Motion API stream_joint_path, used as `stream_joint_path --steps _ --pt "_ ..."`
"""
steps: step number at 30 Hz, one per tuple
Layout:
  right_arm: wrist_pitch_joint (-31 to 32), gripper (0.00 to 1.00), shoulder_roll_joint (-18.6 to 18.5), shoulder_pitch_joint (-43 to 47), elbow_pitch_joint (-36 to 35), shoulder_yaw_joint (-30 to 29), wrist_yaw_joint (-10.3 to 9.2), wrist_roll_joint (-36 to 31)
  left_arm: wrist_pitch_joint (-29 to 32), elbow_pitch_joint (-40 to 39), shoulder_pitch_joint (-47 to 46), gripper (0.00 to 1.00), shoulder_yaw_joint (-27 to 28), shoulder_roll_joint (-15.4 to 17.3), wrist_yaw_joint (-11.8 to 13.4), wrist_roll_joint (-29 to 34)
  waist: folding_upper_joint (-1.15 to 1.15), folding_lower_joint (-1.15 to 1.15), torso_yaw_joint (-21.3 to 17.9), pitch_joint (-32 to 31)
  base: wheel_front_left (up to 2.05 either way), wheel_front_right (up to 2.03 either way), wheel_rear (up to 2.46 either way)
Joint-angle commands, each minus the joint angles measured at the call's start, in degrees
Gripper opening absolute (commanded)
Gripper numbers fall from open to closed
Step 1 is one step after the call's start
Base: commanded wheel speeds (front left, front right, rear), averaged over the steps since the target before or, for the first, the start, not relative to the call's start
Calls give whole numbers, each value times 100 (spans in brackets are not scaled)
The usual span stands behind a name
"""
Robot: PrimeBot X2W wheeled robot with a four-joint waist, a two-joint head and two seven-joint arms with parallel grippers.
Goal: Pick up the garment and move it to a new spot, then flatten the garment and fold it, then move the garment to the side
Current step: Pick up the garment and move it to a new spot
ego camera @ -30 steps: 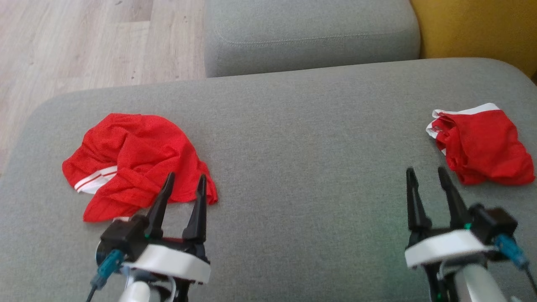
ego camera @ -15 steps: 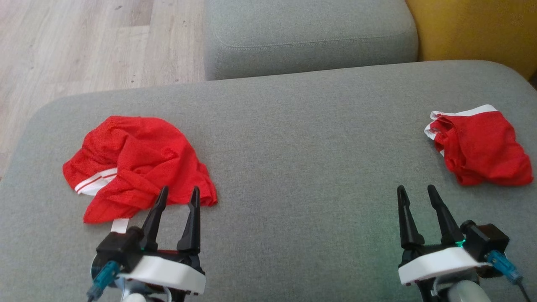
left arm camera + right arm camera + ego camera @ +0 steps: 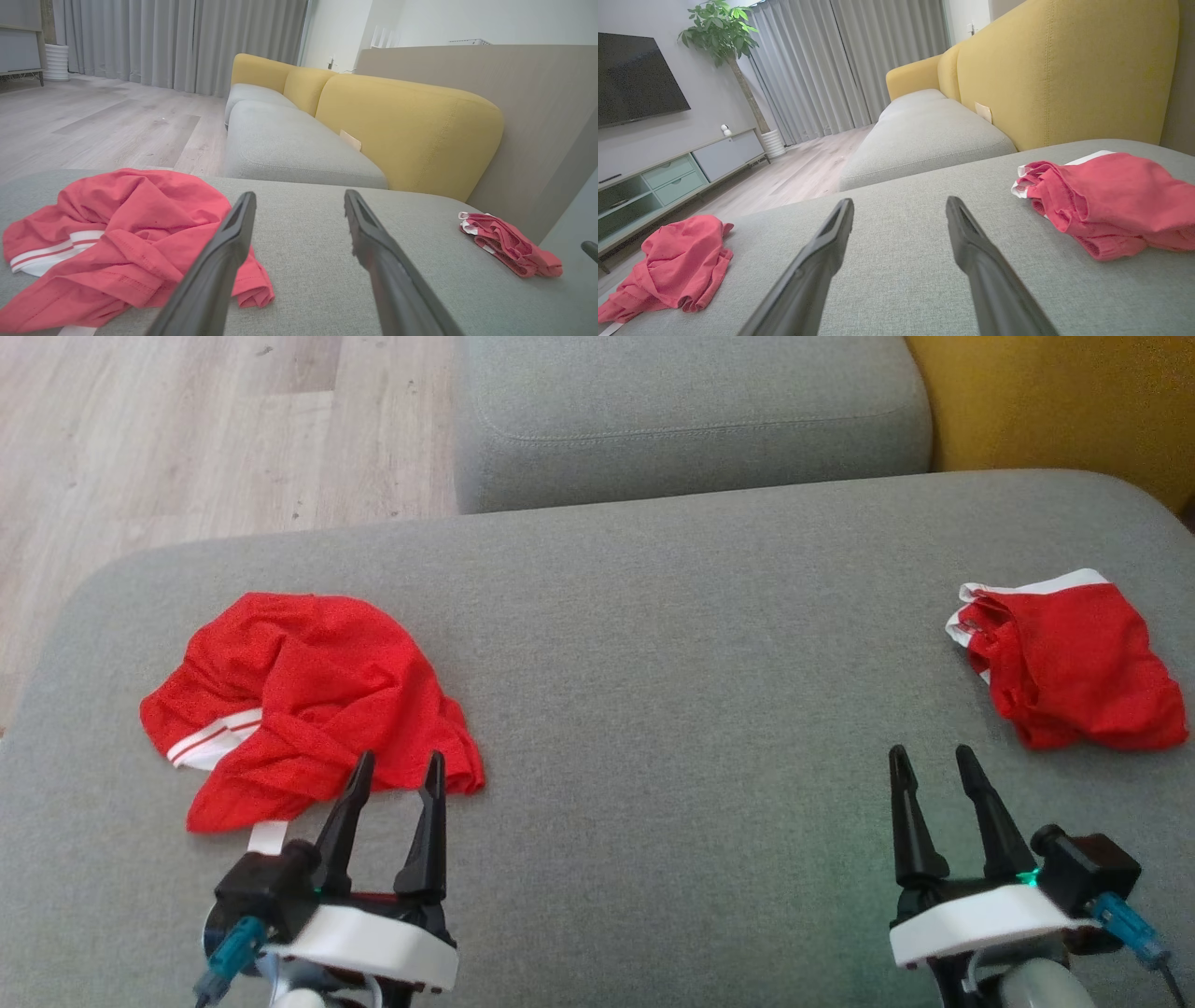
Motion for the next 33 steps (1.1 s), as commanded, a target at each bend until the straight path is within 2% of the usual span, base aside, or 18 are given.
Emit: stream_joint_path --steps 1,8,22,33 --pt "-77 100 -12 -203 -220 116 -5 27 -45 -173 -241 100 205 5 31 -68 0 0 14 0 0 0 0" --pt "-77 100 -12 -223 -175 245 -5 14 -45 -163 -313 100 248 5 65 -56 0 0 291 22 0 0 0" --pt "-77 100 -12 -351 -10 741 -5 162 -45 -167 -318 100 475 5 58 78 0 0 1307 8 0 0 0" --pt "-77 100 -12 -312 37 832 -5 254 -45 -174 -248 100 666 5 33 211 0 0 1699 20 0 0 0"
